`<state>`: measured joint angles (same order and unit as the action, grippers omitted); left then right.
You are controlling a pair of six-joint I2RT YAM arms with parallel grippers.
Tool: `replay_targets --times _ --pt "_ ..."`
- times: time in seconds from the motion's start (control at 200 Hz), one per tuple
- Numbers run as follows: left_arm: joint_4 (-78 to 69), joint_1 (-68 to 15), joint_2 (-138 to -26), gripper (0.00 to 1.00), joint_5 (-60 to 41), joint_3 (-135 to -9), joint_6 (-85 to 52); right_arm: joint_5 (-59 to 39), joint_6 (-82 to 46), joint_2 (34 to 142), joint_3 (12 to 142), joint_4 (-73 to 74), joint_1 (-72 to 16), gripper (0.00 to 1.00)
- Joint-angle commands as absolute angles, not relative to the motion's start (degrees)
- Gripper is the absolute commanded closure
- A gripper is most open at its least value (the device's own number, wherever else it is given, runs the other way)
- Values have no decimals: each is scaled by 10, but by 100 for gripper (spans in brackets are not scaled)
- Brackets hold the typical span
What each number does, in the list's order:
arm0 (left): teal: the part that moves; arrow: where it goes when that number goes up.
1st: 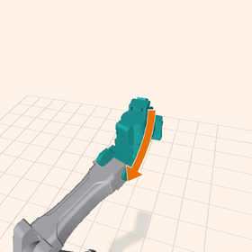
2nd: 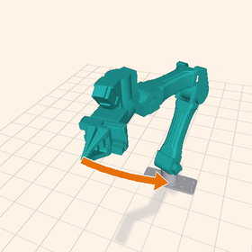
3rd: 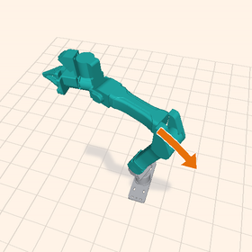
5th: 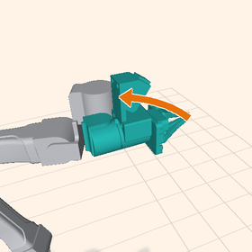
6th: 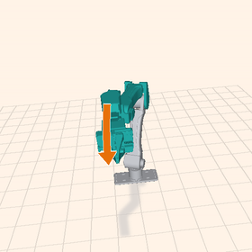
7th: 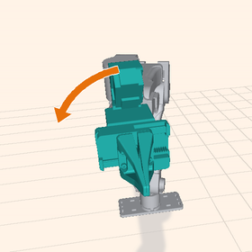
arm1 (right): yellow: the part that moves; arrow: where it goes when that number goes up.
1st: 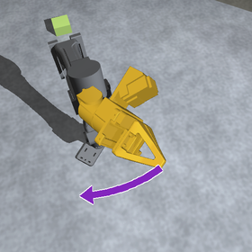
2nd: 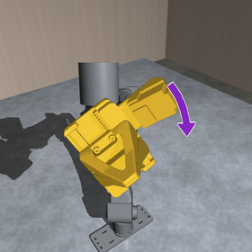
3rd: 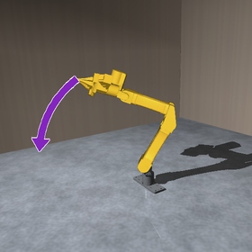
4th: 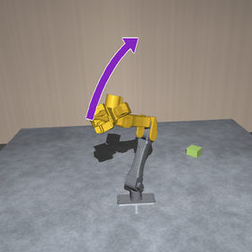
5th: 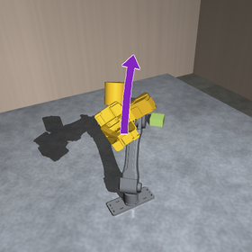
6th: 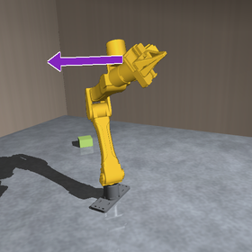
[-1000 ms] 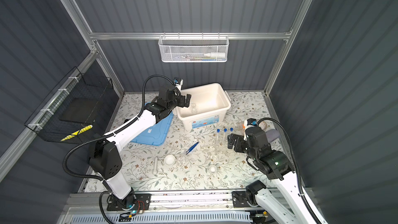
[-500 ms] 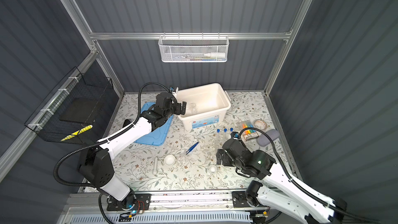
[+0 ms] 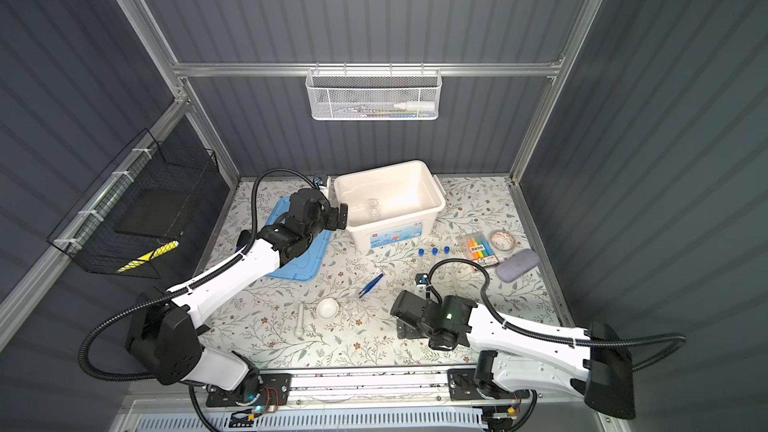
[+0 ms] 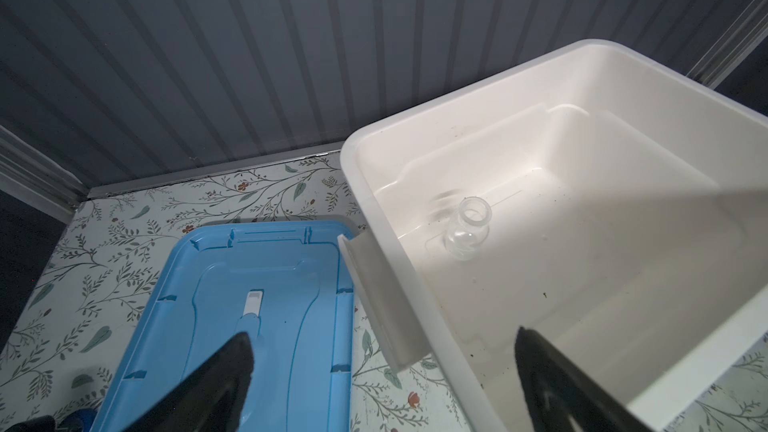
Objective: Organize the chemistry lab equipment
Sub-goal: 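Move the right gripper over the small white cup while the left gripper hovers, then close the right gripper around the small white cup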
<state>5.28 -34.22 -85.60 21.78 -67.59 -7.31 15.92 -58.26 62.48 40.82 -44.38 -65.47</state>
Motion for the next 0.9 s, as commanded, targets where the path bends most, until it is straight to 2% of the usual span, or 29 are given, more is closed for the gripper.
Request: replay_targets --times 0.0,0.375,0.49,0.895 --pt "62 -346 -837 0 230 -663 -86 148 -572 663 404 -418 -662 9" --pt "71 -346 -815 0 235 -633 -106 109 -542 731 399 -389 -653 14" --pt "73 -346 -811 0 236 -629 -108 100 -531 743 396 -383 -640 23" --pt "79 -346 -805 0 244 -621 -113 80 -504 779 401 -365 -623 32"
